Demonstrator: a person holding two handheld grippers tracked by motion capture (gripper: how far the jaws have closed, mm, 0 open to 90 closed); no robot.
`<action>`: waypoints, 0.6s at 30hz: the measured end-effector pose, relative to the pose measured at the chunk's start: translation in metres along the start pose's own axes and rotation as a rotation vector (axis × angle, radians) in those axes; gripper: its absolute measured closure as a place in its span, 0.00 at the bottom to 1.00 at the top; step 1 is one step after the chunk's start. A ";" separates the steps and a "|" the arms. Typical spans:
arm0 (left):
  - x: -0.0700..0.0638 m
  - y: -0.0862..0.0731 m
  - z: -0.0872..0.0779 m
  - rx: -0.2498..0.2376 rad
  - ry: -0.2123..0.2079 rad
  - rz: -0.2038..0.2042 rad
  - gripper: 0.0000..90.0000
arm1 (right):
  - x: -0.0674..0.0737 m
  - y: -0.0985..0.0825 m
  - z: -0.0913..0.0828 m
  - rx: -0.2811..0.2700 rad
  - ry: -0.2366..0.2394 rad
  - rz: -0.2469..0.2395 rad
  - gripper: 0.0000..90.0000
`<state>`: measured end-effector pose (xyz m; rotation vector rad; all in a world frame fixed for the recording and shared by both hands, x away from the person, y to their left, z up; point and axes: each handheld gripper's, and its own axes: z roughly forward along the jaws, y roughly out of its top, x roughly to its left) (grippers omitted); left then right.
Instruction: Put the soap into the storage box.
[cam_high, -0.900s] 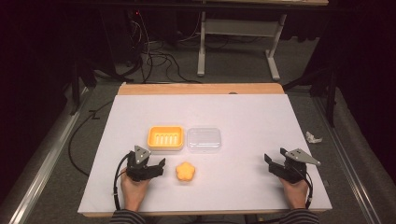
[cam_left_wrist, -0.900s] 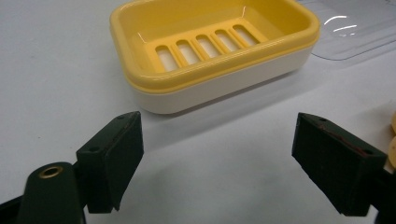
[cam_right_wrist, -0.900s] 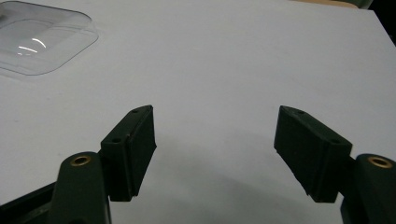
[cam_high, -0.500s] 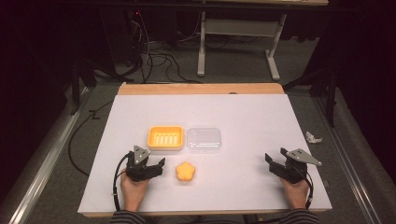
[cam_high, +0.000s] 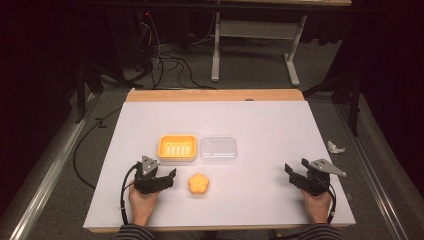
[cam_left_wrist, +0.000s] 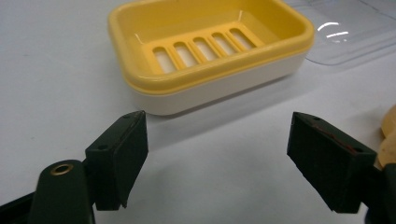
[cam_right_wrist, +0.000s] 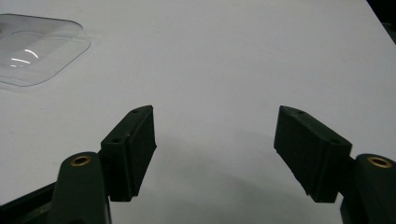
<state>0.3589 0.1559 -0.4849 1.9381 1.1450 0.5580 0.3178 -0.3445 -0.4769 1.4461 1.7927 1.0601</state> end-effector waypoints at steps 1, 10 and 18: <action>0.000 0.000 0.000 0.000 0.000 0.000 0.23 | 0.000 0.000 0.000 0.000 0.000 0.000 0.33; 0.002 0.003 0.003 0.037 -0.013 -0.009 0.23 | -0.003 0.000 0.001 0.009 0.005 0.022 0.33; -0.003 0.005 0.003 -0.003 -0.038 -0.001 0.23 | -0.003 0.001 0.001 0.013 0.005 0.015 0.33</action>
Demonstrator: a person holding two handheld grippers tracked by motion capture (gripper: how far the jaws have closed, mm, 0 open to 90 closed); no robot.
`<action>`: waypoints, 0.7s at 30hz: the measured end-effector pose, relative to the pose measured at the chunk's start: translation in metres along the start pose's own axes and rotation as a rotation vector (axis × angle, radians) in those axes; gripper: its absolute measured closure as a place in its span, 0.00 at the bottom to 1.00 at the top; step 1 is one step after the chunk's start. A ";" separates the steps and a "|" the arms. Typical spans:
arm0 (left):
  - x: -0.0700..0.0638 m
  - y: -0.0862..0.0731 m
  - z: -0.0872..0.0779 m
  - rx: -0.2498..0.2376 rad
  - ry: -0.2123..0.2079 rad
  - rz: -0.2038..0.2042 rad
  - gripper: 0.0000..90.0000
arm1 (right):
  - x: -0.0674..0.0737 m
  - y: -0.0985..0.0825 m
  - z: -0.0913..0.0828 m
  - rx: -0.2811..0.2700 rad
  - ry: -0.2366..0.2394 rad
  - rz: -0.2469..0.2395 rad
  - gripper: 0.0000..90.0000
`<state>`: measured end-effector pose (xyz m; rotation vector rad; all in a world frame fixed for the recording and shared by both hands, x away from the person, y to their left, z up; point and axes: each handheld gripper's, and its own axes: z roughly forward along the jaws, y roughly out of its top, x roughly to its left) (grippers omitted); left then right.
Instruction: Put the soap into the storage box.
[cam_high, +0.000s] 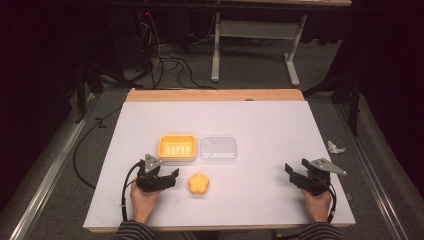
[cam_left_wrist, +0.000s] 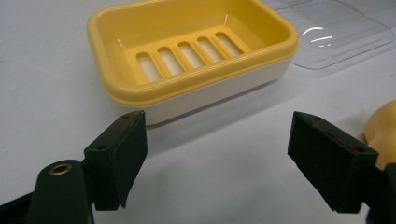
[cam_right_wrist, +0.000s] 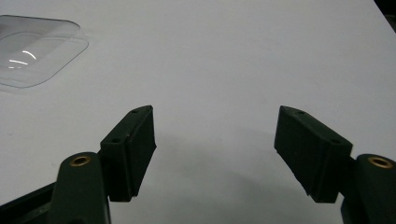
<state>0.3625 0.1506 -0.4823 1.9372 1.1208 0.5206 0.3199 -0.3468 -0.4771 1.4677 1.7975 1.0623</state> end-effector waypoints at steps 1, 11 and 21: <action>0.000 0.000 0.000 0.000 0.000 0.000 0.23 | 0.000 0.000 0.000 0.002 0.002 0.007 0.33; -0.010 0.014 -0.005 0.015 -0.033 0.018 0.22 | -0.003 0.001 0.001 0.013 0.011 0.027 0.32; -0.019 0.023 -0.009 0.026 -0.086 0.027 0.21 | -0.001 0.000 0.000 0.004 0.007 0.014 0.32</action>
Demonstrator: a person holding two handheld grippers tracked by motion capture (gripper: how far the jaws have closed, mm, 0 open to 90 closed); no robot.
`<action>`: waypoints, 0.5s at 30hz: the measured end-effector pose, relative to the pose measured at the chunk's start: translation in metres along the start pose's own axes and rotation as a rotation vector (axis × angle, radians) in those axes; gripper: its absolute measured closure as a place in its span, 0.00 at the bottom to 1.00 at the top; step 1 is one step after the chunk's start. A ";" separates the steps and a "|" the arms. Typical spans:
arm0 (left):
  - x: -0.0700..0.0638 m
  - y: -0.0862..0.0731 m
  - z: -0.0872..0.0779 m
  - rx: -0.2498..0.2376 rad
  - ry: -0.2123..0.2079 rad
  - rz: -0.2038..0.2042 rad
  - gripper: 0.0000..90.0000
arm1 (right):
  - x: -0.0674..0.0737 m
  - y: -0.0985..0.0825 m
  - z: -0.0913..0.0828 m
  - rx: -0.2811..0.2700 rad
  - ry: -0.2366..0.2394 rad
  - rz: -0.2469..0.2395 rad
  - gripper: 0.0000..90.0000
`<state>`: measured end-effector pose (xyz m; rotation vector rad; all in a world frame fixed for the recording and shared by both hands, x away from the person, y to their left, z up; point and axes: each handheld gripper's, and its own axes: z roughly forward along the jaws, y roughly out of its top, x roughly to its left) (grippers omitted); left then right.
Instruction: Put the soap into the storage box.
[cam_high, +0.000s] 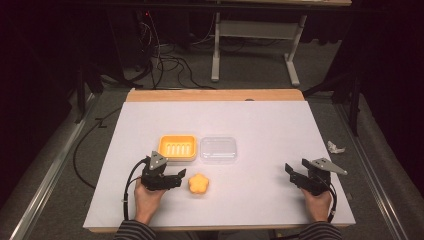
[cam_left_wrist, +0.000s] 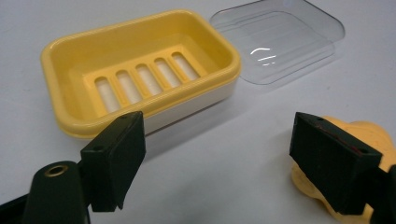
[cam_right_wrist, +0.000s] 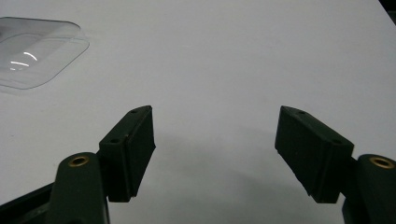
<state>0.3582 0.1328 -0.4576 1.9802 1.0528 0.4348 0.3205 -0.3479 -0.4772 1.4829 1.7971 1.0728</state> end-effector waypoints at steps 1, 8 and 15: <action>-0.002 0.001 0.001 -0.002 -0.003 0.001 0.21 | 0.001 0.000 0.000 0.000 0.001 -0.010 0.32; -0.005 0.004 0.004 -0.021 -0.047 -0.028 0.20 | 0.001 0.000 0.000 0.006 -0.003 -0.010 0.33; -0.008 0.005 0.002 -0.022 -0.057 -0.008 0.20 | 0.004 0.000 0.001 0.014 0.000 -0.035 0.33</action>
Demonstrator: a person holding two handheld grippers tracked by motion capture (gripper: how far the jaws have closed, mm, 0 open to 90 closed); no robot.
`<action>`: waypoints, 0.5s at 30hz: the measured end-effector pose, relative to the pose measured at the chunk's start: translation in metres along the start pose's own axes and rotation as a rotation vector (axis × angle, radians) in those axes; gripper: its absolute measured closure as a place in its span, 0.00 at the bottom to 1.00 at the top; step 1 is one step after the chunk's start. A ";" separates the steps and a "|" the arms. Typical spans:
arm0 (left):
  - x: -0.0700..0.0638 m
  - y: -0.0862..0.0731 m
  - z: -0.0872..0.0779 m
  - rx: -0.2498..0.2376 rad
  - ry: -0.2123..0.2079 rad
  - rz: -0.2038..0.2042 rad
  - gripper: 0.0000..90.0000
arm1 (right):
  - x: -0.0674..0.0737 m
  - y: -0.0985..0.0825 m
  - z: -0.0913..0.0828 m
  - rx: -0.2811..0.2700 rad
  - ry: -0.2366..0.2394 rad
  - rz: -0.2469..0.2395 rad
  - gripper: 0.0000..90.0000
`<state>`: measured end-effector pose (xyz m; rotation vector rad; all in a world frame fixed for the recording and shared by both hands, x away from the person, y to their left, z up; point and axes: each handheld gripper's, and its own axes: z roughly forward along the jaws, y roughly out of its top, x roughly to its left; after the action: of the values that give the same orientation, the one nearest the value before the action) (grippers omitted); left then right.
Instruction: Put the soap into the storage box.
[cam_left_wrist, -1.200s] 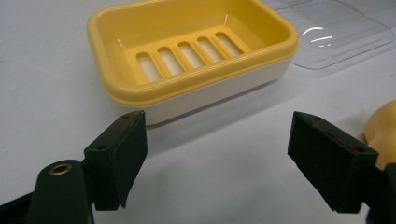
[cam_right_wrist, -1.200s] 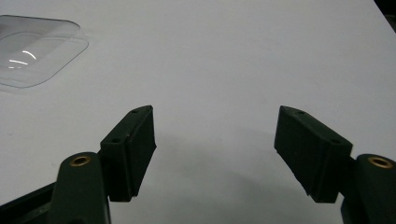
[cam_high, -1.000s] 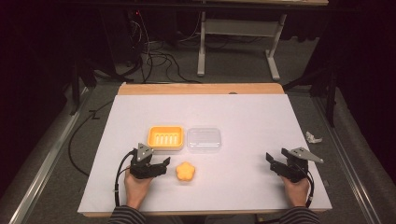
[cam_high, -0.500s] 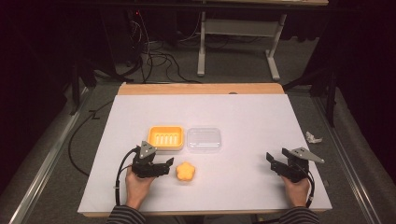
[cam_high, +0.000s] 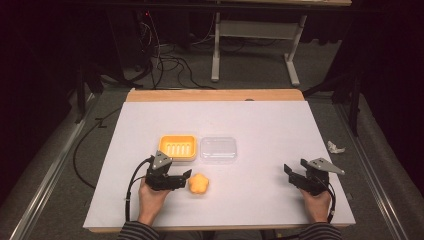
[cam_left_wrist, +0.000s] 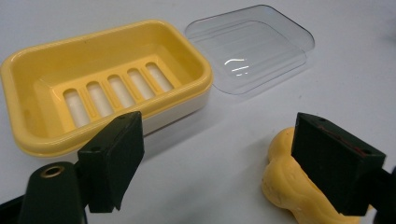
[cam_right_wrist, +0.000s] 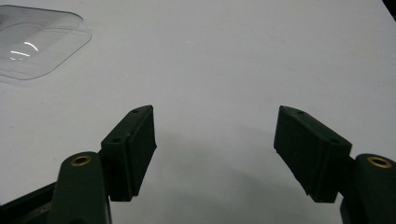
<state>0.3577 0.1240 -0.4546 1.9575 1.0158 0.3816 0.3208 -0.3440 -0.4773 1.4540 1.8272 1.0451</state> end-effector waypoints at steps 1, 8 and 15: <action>0.000 0.000 0.001 -0.002 -0.001 -0.001 0.20 | 0.000 0.000 0.000 -0.003 0.000 -0.007 0.33; -0.009 0.004 0.003 0.005 -0.024 0.021 0.18 | 0.001 0.000 0.000 0.000 -0.004 -0.005 0.33; -0.020 0.008 0.004 0.012 -0.038 0.051 0.18 | 0.000 0.000 0.000 -0.003 -0.005 -0.003 0.33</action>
<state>0.3519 0.1042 -0.4486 1.9971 0.9470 0.3662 0.3207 -0.3436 -0.4773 1.4501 1.8239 1.0413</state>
